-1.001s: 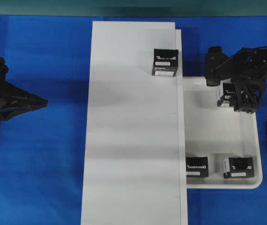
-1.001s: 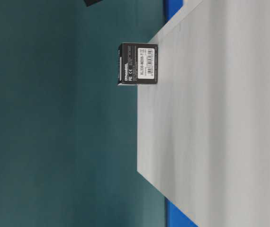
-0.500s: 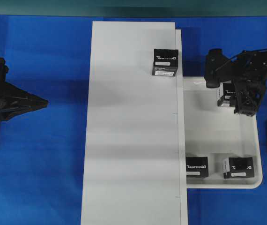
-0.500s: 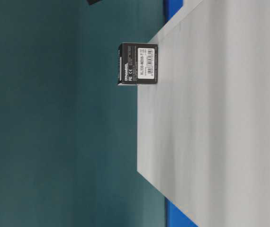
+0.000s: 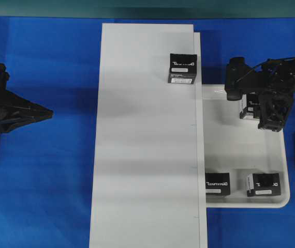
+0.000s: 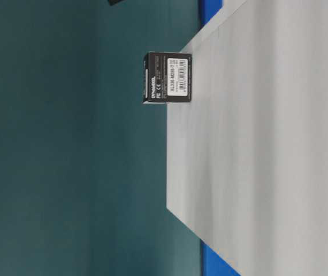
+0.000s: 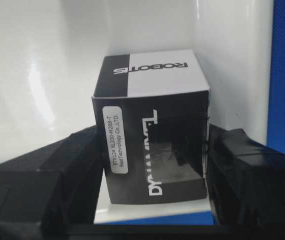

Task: Place the box from the white plastic tray onto the white base.
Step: 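Close the right gripper on the black-and-white box and lift it, then carry the held box left over the white base below the other box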

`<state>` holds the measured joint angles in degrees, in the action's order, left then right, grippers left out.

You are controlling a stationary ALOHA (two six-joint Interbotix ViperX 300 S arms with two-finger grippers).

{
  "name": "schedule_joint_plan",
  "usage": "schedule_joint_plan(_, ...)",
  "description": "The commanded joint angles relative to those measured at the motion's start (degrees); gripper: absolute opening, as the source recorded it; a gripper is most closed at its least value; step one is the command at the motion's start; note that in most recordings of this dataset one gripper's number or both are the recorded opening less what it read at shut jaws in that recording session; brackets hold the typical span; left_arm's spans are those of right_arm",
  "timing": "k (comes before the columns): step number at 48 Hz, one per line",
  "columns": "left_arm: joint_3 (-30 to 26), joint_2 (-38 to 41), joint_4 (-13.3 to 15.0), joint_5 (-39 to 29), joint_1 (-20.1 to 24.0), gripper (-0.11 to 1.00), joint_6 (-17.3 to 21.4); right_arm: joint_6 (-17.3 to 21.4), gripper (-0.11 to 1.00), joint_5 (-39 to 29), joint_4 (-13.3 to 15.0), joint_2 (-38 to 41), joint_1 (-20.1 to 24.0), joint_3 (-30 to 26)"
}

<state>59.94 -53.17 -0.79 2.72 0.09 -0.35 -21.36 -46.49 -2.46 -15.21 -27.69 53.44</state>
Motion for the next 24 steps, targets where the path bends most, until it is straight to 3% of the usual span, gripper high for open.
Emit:
schedule_joint_plan(1,-1.58,0.35,-0.18,0.26,0.18,-0.07,-0.09,1.49,0.58,-2.64,-0.70,-1.58,0.44,-2.02)
schedule_joint_plan(12,-1.58,0.18,-0.18,0.26,0.00,-0.07,-0.09,6.68,0.58,-18.72,-1.23,-10.20,0.44,-10.02)
schedule_joint_plan(24,-1.93,0.35,-0.18,0.26,0.09,-0.07,-0.09,10.11,0.58,-31.03,-1.58,-19.78,0.53,-18.81)
